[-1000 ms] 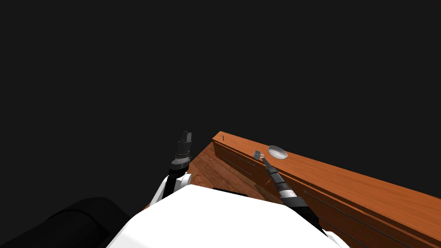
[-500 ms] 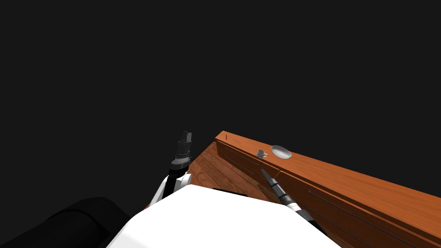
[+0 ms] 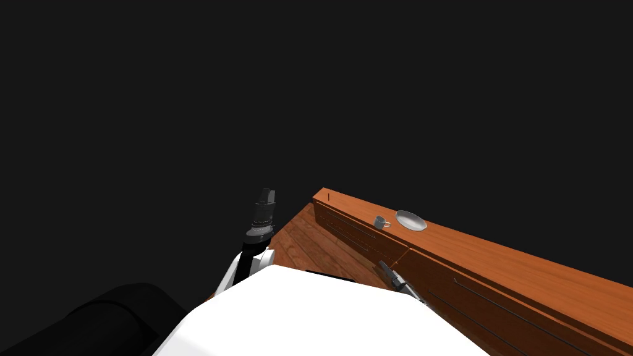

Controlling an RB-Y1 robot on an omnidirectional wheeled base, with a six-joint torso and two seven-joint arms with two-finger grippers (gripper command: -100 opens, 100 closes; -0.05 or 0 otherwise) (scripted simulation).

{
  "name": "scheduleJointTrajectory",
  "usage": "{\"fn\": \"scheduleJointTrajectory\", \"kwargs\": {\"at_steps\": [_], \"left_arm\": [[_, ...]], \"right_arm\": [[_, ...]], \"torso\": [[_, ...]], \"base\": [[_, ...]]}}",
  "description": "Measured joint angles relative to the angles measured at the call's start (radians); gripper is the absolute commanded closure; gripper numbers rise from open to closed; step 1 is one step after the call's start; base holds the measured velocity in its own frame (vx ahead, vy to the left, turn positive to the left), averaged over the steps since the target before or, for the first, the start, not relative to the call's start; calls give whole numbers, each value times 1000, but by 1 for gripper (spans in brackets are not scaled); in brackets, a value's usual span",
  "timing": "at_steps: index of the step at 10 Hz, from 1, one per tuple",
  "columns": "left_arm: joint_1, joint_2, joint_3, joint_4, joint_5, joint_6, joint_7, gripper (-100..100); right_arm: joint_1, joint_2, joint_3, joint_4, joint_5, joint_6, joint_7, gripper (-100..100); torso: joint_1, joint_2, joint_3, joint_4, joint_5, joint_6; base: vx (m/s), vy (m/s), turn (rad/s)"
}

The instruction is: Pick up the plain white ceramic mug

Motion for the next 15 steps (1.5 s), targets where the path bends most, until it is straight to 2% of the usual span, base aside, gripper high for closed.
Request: {"fn": "scheduleJointTrajectory", "kwargs": {"at_steps": [1, 3, 4, 6, 8, 10, 11, 12, 15], "left_arm": [[0, 0, 0, 0, 0, 0, 0, 0], [0, 0, 0, 0, 0, 0, 0, 0], [0, 0, 0, 0, 0, 0, 0, 0], [0, 0, 0, 0, 0, 0, 0, 0], [0, 0, 0, 0, 0, 0, 0, 0], [0, 0, 0, 0, 0, 0, 0, 0], [0, 0, 0, 0, 0, 0, 0, 0], [0, 0, 0, 0, 0, 0, 0, 0], [0, 0, 0, 0, 0, 0, 0, 0]], "right_arm": [[-1, -26, 18, 26, 10, 0, 8, -100], [-1, -39, 33, 74, 18, -6, 19, -100], [-3, -66, 47, 108, 25, -14, 22, -100], [10, -106, 72, 136, 40, -10, 34, -100], [3, -126, 84, 194, 45, -28, 40, -100], [-16, -172, 127, 291, 66, -52, 53, -100], [-1, -202, 135, 297, 70, -44, 55, -100], [-3, -206, 138, 323, 73, -47, 58, -100], [-2, -266, 177, 397, 94, -61, 73, -100]], "torso": [[1, 0, 0, 0, 0, 0], [-1, 0, 0, 0, 0, 0], [-1, -1, 0, 0, 0, 0], [0, -1, -1, 0, 0, -1], [-1, -1, -1, 0, 0, 0], [1, -5, -2, -1, 0, -1], [0, -4, -2, -1, 0, 0], [-2, -2, -1, -1, 0, 0], [-1, -5, -3, -1, 0, -1]], "base": [[0, 53, 69], [2, 31, 58], [10, 37, 79], [20, 46, 114], [19, 29, 64], [65, 59, 177], [24, 9, -29], [41, 24, 156], [67, 22, 129]]}}
